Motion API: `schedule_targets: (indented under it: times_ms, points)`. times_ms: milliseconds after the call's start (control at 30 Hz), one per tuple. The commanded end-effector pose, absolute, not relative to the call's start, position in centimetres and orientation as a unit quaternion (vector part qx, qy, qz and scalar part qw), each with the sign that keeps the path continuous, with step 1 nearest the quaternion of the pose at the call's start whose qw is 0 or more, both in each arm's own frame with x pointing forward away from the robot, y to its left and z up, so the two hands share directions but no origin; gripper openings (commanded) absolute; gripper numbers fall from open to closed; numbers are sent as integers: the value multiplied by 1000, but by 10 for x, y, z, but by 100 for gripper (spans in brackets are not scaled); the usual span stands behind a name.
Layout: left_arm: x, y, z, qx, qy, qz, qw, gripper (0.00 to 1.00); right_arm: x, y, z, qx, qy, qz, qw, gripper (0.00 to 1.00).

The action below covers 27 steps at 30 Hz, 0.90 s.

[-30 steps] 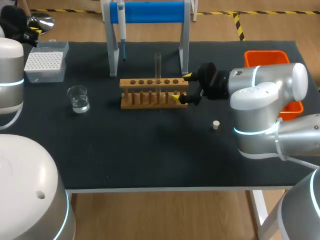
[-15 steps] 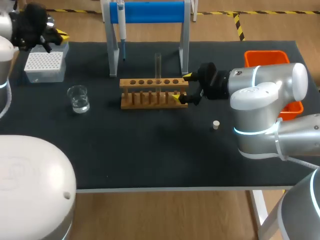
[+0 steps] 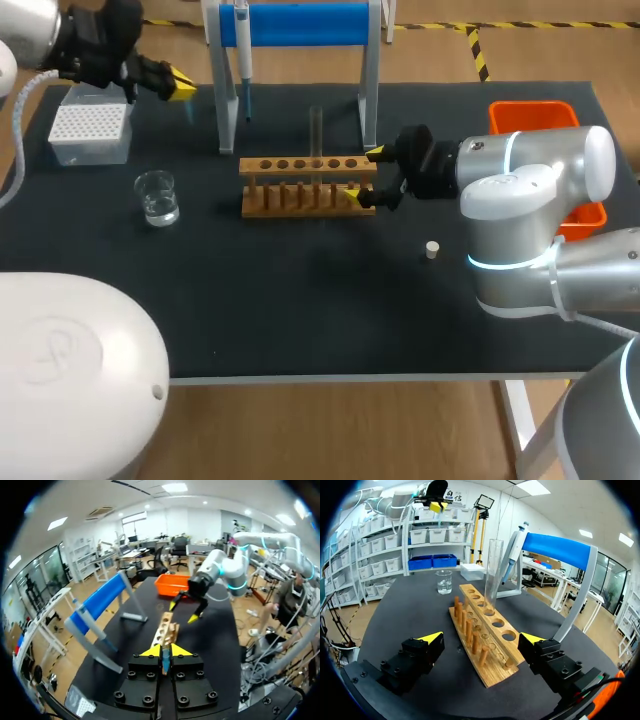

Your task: Invert the test tube, pick up the pipette, mount the tip to pipette, aspirate from beaker and dispense into the tube, eject the tip, return the pipette, and cap with the stopper.

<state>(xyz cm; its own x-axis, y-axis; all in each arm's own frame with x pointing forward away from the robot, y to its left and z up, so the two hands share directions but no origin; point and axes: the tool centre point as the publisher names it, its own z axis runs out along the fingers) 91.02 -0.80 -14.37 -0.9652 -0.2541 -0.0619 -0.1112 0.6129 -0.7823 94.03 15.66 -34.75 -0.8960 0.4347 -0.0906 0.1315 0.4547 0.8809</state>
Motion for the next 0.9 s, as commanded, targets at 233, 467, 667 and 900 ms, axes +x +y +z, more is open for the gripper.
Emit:
schedule_targets:
  times_ms: [233, 467, 667, 900]
  points:
    - [901, -23, -135, -79, 893, -437, 68, 0, 940, 156, -348, 168, 838, 495, 154, 100]
    - [901, -23, -135, -79, 893, -437, 68, 0, 940, 156, -348, 168, 838, 495, 154, 100]
    - [901, -23, -135, -79, 893, -437, 68, 0, 940, 156, -348, 168, 838, 495, 154, 100]
    - [899, -37, -136, -66, 897, -435, 54, 0, 940, 156, -348, 168, 838, 495, 154, 100]
